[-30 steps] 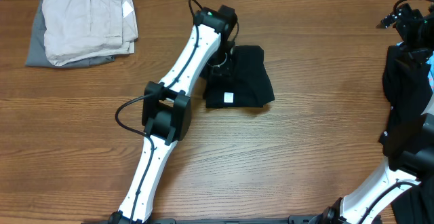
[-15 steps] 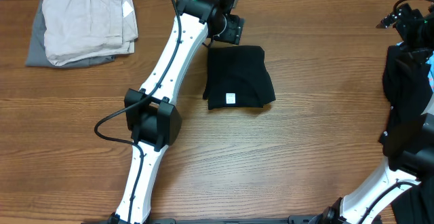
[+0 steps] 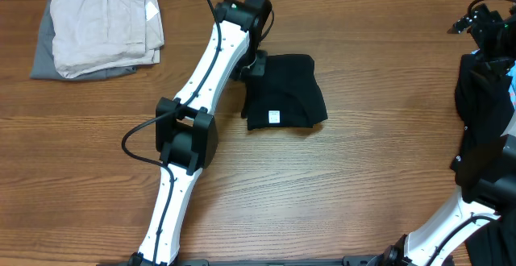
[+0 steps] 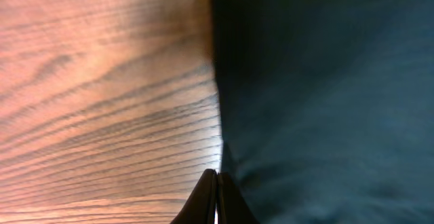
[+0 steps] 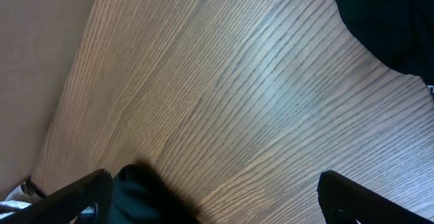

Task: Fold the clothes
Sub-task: 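Lower the bundle onto the table with the left gripper and press it flat, then reposition the left gripper and grasp the folded black shirt's edge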

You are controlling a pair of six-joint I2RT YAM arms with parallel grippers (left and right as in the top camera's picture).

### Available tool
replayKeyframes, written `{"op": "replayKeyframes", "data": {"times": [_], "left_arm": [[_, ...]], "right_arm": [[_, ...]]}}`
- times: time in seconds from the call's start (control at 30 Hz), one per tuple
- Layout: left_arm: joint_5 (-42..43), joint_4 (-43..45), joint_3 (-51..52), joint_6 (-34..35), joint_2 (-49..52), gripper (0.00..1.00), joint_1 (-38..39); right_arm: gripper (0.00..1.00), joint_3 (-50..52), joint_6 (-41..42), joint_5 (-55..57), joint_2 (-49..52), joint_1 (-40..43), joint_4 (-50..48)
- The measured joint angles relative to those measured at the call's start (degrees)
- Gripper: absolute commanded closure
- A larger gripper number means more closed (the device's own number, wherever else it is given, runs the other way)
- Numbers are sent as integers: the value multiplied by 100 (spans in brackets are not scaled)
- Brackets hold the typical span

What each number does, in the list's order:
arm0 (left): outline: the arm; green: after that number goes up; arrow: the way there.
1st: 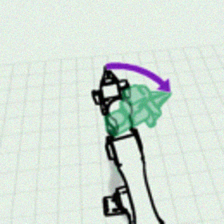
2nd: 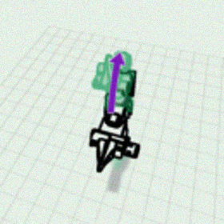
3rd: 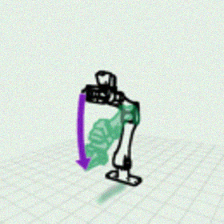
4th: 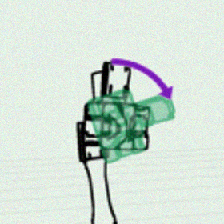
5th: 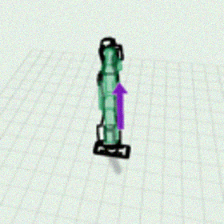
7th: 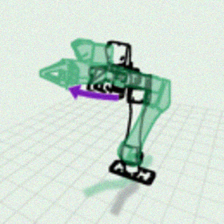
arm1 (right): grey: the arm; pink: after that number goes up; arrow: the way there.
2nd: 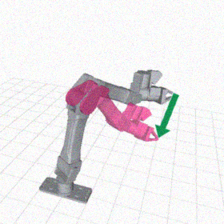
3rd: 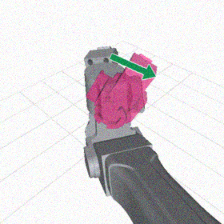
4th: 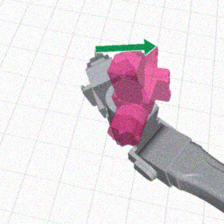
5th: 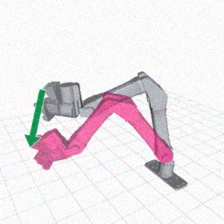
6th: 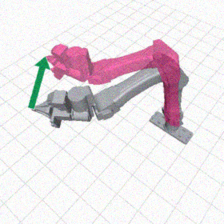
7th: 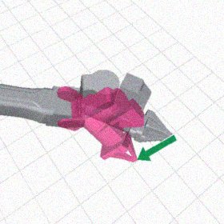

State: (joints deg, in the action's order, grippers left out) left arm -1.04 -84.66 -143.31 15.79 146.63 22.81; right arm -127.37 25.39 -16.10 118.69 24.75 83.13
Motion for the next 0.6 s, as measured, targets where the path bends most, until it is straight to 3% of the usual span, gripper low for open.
{"op": "replayKeyframes", "data": {"times": [0.2, 0.6], "left_arm": [[238, -109, 573, 42, 168, 96, -28], [2085, 341, 1228, 44, 162, 96, 546]], "right_arm": [[0, 0, -2, 0, 0, 0, -4], [0, 0, 0, 0, 0, 0, -4]]}}
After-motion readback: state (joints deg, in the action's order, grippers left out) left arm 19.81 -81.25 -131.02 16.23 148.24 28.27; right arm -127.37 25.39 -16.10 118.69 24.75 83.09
